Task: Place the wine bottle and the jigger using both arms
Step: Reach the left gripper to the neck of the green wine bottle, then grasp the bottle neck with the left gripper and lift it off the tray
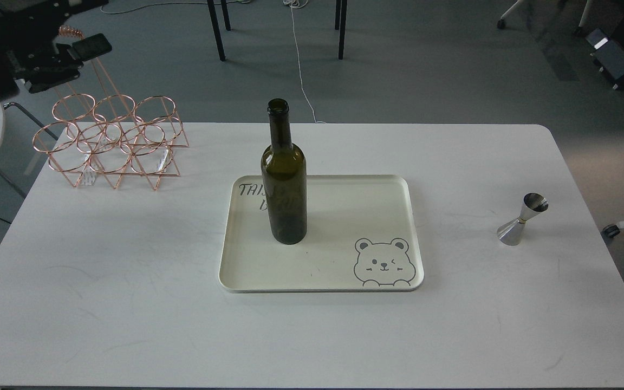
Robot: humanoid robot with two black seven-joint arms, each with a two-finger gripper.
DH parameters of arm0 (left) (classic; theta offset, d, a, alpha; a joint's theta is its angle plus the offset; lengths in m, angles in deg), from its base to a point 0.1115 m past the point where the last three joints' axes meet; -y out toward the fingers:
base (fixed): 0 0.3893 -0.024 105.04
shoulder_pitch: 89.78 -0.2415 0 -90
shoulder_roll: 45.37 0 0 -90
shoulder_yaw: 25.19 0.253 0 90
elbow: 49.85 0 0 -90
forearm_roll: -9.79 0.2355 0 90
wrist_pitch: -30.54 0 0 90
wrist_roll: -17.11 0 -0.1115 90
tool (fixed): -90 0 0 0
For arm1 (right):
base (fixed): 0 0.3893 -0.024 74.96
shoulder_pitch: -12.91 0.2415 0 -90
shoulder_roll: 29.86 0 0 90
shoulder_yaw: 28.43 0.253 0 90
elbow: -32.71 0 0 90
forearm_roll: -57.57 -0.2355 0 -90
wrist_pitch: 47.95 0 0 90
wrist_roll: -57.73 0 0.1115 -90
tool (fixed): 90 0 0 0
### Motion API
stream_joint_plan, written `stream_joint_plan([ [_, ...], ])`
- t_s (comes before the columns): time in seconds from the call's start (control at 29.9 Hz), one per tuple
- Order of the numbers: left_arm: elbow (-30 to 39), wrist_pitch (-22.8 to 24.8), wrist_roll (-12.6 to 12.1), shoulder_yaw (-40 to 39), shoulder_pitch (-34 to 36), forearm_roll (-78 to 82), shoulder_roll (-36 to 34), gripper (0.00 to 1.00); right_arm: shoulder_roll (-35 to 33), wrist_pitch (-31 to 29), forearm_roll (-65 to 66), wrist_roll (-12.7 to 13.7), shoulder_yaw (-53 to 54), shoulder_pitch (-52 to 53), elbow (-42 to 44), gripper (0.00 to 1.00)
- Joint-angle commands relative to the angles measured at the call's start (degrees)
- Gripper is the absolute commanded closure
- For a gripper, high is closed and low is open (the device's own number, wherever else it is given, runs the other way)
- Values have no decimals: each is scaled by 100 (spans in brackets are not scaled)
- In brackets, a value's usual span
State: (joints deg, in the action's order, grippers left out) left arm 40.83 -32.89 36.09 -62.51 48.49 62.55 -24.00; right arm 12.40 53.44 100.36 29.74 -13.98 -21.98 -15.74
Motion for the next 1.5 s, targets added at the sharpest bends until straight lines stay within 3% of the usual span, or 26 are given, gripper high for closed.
stream_joint_plan([
  [0.0,529,-283,0,14,16,1777,279,4,247,-837,-753,-1,504,35,414,3],
  [0.13,574,-512,9,14,7,3492,788,5,440,-1717,-1868,-1,770,0,933,3],
  [0.3,548,-592,27,32,-19,4820,1386,8,599,-2158,-2662,-1,787,8,1268,3],
  [0.57,267,-820,-26,76,-80,5455,2230,8,599,-2202,-2680,-1,787,26,1268,3],
  [1.07,-419,-1312,-175,489,-89,5473,3039,9,599,-2194,-2680,-1,875,35,1268,3],
  [1.14,-489,-1348,-184,489,-89,5473,3083,15,599,-2194,-2680,-1,875,35,1268,3],
  [1.27,-525,-1356,-193,489,-89,5482,3084,39,599,-2194,-2671,-1,866,35,1277,3],
  [1.47,-533,-1365,-175,524,-81,5508,3075,65,599,-2185,-2680,-1,875,26,1277,3],
])
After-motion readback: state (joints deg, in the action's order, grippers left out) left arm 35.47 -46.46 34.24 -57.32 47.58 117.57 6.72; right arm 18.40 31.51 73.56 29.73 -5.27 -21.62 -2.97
